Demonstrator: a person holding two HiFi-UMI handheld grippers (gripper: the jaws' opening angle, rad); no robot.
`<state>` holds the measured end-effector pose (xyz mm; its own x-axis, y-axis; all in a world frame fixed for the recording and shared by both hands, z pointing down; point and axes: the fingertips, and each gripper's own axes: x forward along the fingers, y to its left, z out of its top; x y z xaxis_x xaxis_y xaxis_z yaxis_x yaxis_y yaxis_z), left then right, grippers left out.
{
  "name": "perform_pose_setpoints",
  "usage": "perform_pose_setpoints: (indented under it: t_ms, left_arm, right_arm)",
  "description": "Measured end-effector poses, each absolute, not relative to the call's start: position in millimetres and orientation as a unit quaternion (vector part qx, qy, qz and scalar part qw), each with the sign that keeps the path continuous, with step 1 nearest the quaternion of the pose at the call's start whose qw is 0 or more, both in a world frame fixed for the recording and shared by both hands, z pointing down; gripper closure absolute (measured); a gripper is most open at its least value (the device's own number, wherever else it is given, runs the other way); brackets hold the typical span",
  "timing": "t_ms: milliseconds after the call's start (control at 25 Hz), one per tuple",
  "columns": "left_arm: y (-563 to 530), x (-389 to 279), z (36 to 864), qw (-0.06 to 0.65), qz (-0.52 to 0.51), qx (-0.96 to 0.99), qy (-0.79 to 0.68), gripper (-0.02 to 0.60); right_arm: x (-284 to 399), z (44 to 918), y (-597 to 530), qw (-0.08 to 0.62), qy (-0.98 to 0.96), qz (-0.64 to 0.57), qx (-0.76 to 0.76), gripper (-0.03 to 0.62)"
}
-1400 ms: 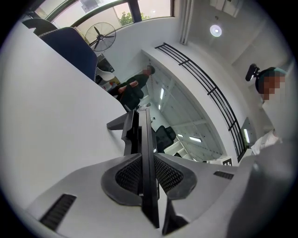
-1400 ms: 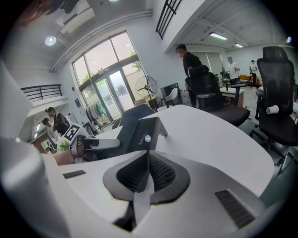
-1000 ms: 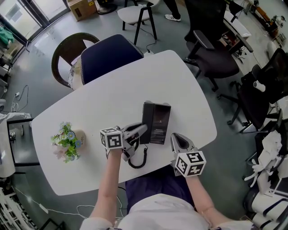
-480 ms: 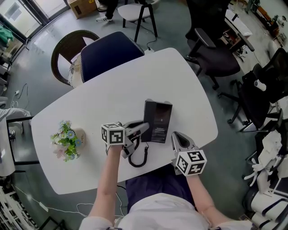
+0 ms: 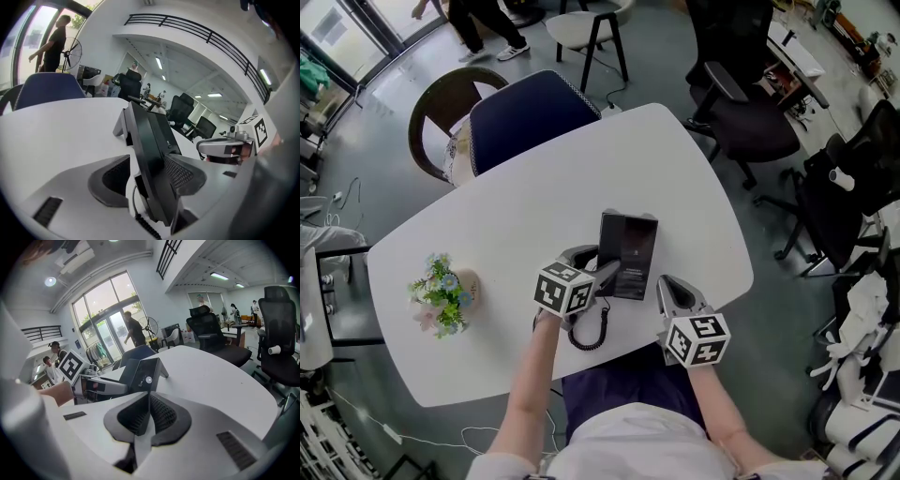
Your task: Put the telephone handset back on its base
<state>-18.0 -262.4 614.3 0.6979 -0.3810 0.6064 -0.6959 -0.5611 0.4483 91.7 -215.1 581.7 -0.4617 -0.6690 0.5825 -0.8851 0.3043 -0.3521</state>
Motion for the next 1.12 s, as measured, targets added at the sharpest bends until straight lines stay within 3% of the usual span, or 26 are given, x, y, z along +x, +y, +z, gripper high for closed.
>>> perform_pose_setpoints:
  t_ms: [120,320,360,480,520,720,1120]
  left_arm:
    - [-262.9,-21.9,614.6,0.354,0.226,0.844,-0.332,0.257]
    - [-263.1,-34.0,600.8,0.390,0.157,0.833,-0.360,0.253]
    - [-262.8,-37.3,599.5,0.392,0.150,0.832,-0.363,0.265]
    - [-263.9,-45.4,600.6,0.392,0.148,0.829,-0.369,0.409]
    - [-264.5,-46.2,601.2,0.394,0.147,0.830,-0.365,0.425]
    - [-265.0,-39.6,598.8,0.436,0.104,0.838,-0.310,0.485]
    - [-264.8,-43.3,596.1,0.498,-0.027,0.830,-0.249,0.505]
  right_arm:
    - [95.9,582.4,-213.5,0.166,-0.789,0.327,0.493,0.559]
    - [96.2,582.2,-211.7,0.164,-0.789,0.327,0.493,0.557]
    - [96.2,582.0,-211.6,0.164,-0.790,0.326,0.493,0.559]
    - [96.8,581.6,-211.0,0.163,-0.790,0.325,0.494,0.559]
    - [96.9,581.6,-210.4,0.164,-0.789,0.325,0.494,0.558]
    - [98.1,582.8,-206.9,0.166,-0.787,0.325,0.498,0.559]
    - [98.7,587.0,-203.2,0.175,-0.784,0.324,0.500,0.558]
